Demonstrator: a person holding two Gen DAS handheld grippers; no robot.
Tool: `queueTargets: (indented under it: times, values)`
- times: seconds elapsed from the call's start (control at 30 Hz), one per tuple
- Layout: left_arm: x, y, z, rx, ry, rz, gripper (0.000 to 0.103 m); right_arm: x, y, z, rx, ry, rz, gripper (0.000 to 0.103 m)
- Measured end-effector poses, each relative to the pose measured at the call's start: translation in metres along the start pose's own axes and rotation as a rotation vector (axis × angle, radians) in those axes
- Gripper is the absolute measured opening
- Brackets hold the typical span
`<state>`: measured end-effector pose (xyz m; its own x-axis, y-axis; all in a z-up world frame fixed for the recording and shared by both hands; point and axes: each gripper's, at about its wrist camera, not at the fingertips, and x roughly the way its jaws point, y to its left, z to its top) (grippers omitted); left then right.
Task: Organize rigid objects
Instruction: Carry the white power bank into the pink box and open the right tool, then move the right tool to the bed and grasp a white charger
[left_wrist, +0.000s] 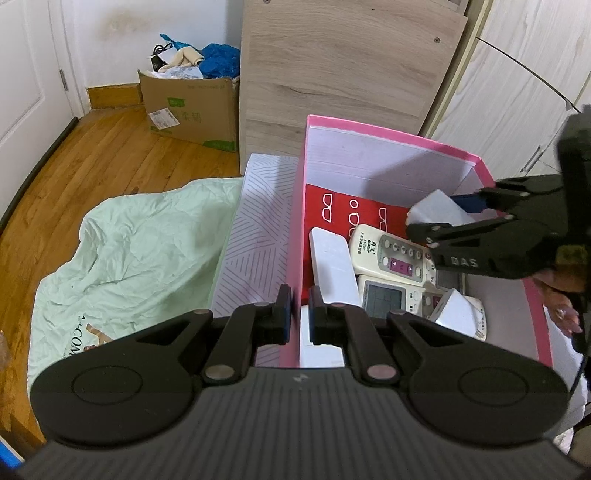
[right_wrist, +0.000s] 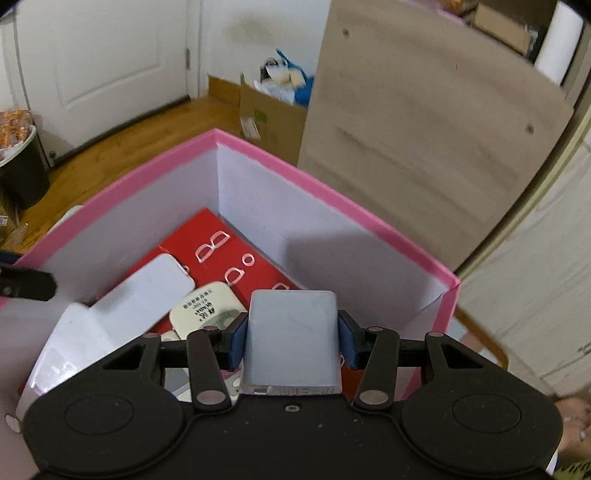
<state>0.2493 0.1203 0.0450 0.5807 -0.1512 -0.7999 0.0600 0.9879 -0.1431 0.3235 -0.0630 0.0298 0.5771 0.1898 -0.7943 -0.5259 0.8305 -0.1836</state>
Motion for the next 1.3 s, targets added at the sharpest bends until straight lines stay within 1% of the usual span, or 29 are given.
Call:
queueTargets:
  times: [0.1, 0.17, 0.27, 0.4, 0.57, 0.73, 0.87, 0.97, 1.1, 1.2, 1.3]
  values:
    - [0.0, 0.001, 0.0, -0.002, 0.001, 0.001, 0.006, 0.009, 0.004, 0.004, -0.006, 0.019, -0.033, 0.053]
    - [0.0, 0.002, 0.0, -0.001, 0.002, 0.002, 0.006, 0.008, 0.004, 0.004, 0.004, 0.015, -0.034, 0.053]
    - [0.0, 0.002, 0.0, 0.002, 0.0, 0.004, 0.007, -0.001, 0.0, 0.003, 0.035, -0.038, -0.055, 0.062]
    - [-0.001, 0.003, -0.001, -0.003, 0.0, 0.01, 0.007, -0.031, -0.001, -0.004, 0.051, -0.127, -0.041, 0.062]
    - [-0.001, 0.0, -0.002, -0.002, -0.002, 0.018, 0.007, -0.088, -0.006, -0.026, 0.068, -0.23, 0.0, 0.062]
    - [-0.001, 0.0, -0.002, -0.007, 0.001, 0.007, 0.007, -0.142, -0.034, -0.059, 0.177, -0.277, 0.066, 0.062]
    - [-0.001, 0.004, 0.001, -0.022, 0.009, -0.008, 0.007, -0.168, -0.059, -0.091, 0.285, -0.315, 0.103, 0.063]
    - [0.0, 0.006, 0.002, -0.036, 0.011, -0.012, 0.007, -0.173, -0.073, -0.119, 0.357, -0.336, 0.087, 0.063]
    - [-0.001, 0.004, 0.001, -0.031, 0.008, -0.003, 0.007, -0.168, -0.094, -0.153, 0.464, -0.337, 0.075, 0.063]
    - [-0.002, 0.003, 0.0, -0.026, 0.005, -0.001, 0.007, -0.159, -0.113, -0.175, 0.548, -0.315, 0.061, 0.063]
    - [-0.002, 0.003, 0.0, -0.023, 0.006, 0.0, 0.007, -0.142, -0.131, -0.188, 0.623, -0.273, 0.026, 0.063]
